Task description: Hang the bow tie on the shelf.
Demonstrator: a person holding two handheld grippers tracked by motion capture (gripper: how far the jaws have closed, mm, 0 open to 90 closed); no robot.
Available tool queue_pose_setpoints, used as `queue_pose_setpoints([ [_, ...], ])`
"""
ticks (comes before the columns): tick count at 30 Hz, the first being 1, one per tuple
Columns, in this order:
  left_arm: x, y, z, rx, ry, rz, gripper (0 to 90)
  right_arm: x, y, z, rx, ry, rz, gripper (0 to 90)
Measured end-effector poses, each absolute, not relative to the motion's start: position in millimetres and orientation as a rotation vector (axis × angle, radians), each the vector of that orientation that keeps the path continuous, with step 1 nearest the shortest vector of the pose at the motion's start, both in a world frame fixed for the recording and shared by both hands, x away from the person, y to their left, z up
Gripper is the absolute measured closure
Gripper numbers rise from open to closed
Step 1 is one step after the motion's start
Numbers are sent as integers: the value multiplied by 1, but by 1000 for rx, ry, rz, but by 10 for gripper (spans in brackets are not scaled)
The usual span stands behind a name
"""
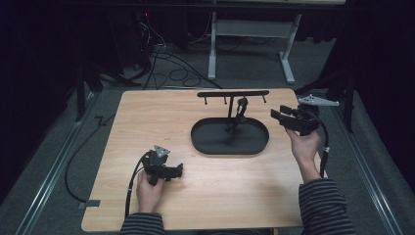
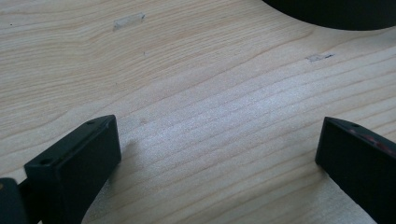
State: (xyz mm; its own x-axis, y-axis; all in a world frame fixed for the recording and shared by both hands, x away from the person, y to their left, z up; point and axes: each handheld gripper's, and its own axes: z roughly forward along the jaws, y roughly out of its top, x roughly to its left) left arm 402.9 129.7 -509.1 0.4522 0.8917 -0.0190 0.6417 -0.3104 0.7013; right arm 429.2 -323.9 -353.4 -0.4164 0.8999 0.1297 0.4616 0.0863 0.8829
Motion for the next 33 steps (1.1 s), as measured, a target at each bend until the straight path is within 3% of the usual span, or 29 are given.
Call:
queue_pose_setpoints([
  [33,402,130,-509,2061,1275,500,4,393,-347,-361,1318,1897,1324,525],
])
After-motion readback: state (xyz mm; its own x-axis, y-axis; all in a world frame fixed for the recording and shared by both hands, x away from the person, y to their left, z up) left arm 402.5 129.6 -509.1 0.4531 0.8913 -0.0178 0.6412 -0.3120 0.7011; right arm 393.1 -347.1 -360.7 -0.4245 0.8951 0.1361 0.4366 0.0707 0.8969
